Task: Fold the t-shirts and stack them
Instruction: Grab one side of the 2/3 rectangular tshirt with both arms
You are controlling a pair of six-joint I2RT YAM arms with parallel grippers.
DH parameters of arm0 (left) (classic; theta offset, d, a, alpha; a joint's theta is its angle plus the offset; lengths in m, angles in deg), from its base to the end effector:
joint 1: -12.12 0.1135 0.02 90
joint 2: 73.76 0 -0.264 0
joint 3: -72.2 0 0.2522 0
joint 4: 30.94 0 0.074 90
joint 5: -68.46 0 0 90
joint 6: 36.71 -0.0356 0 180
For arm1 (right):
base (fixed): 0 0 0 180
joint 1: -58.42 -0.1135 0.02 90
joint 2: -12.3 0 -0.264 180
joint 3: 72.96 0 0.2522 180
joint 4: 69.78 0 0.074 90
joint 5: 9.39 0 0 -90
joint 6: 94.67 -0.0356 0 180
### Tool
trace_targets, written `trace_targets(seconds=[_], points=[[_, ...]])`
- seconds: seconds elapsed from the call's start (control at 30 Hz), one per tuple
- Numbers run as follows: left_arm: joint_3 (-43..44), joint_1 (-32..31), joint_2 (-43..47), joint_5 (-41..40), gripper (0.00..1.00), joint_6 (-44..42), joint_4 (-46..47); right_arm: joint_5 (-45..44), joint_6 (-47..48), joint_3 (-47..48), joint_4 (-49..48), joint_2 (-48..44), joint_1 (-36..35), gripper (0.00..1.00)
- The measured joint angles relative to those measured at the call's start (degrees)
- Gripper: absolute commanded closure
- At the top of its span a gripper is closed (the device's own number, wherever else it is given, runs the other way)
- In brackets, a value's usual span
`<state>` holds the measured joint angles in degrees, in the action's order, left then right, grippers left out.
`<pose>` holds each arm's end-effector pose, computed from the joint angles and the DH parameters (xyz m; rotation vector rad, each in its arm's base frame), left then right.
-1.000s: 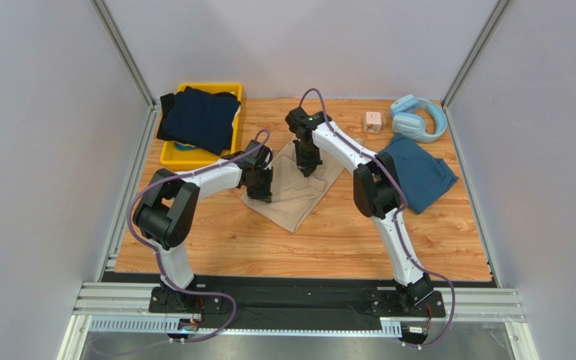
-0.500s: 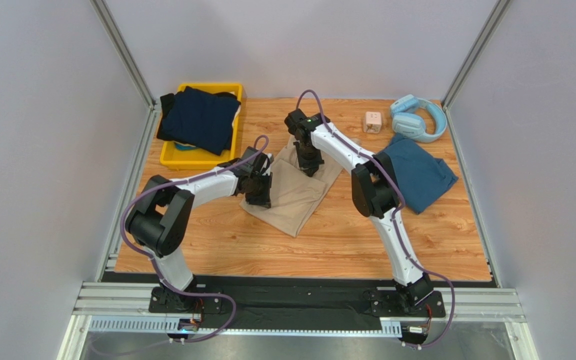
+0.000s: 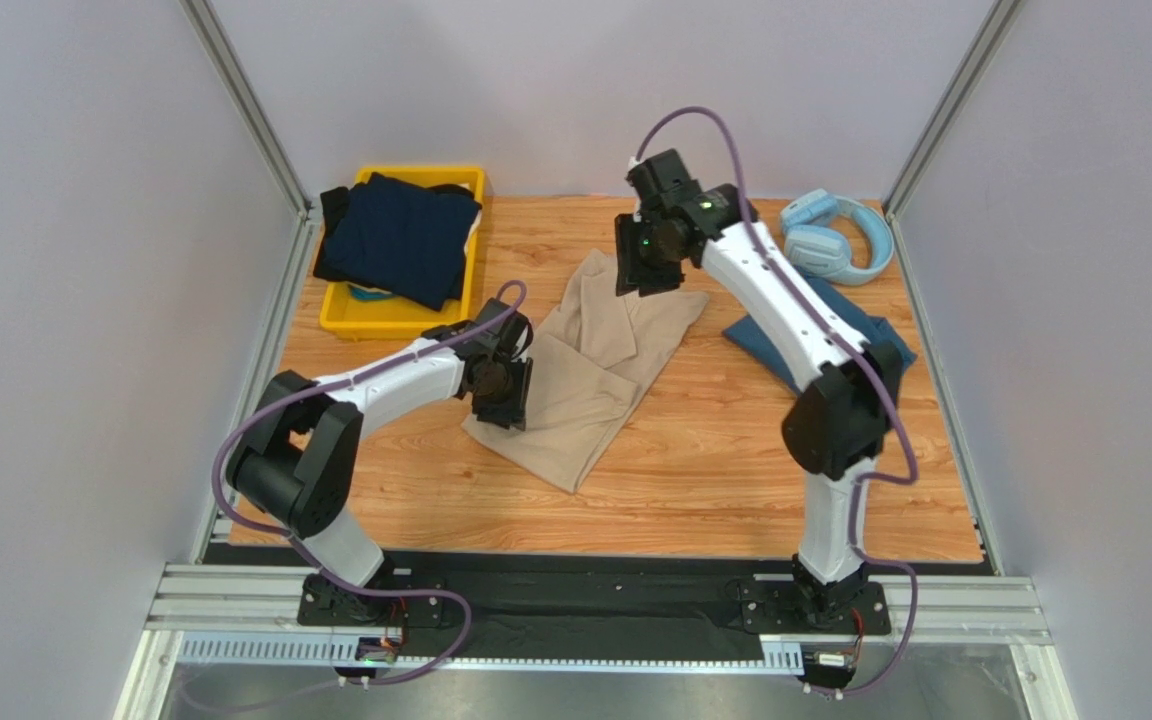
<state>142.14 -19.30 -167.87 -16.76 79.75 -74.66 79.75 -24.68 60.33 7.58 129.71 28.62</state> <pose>0.2632 -0.1643 0.1721 0.1450 2.8169 -0.3697 0.3790 0.2164 0.3206 -0.2229 2.6620 0.2677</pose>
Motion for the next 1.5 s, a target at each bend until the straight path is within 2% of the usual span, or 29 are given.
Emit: trace_targets(seconds=[0.13, 0.23, 0.4, 0.5, 0.6, 0.87, 1.2, 1.5], points=[[5.7, 0.5, 1.5, -3.2, 0.51, -0.7, -5.6, 7.2, -2.2, -10.6, -4.0, -12.2, 2.1, 0.60], [11.1, 2.8, 3.2, -3.4, 0.50, -2.2, -7.1, 12.1, -4.9, -25.9, -9.2, -19.4, 3.2, 0.58], [13.9, 10.3, 4.1, -1.8, 0.51, -3.9, -7.9, 18.3, -8.9, -46.1, -13.5, -20.7, 2.5, 0.56], [13.2, 13.6, 2.5, -1.7, 0.50, -5.1, -9.7, 21.0, -10.3, -53.0, -14.6, -20.7, 2.0, 0.54], [11.1, 14.3, 1.0, -0.5, 0.50, -5.8, -10.6, 23.3, -11.3, -56.0, -16.9, -20.9, 1.7, 0.50], [7.4, 15.6, -4.2, 6.1, 0.50, -6.0, -11.1, 29.2, -13.7, -63.4, -23.8, -20.4, 0.5, 0.49], [4.8, 15.8, -5.5, 10.4, 0.51, -7.5, -10.9, 36.7, -16.4, -61.9, -31.1, -12.4, -4.8, 0.49], [3.4, 16.1, -5.6, 13.3, 0.53, -8.0, -11.0, 38.8, -18.8, -58.0, -33.2, -8.6, -9.9, 0.49]])
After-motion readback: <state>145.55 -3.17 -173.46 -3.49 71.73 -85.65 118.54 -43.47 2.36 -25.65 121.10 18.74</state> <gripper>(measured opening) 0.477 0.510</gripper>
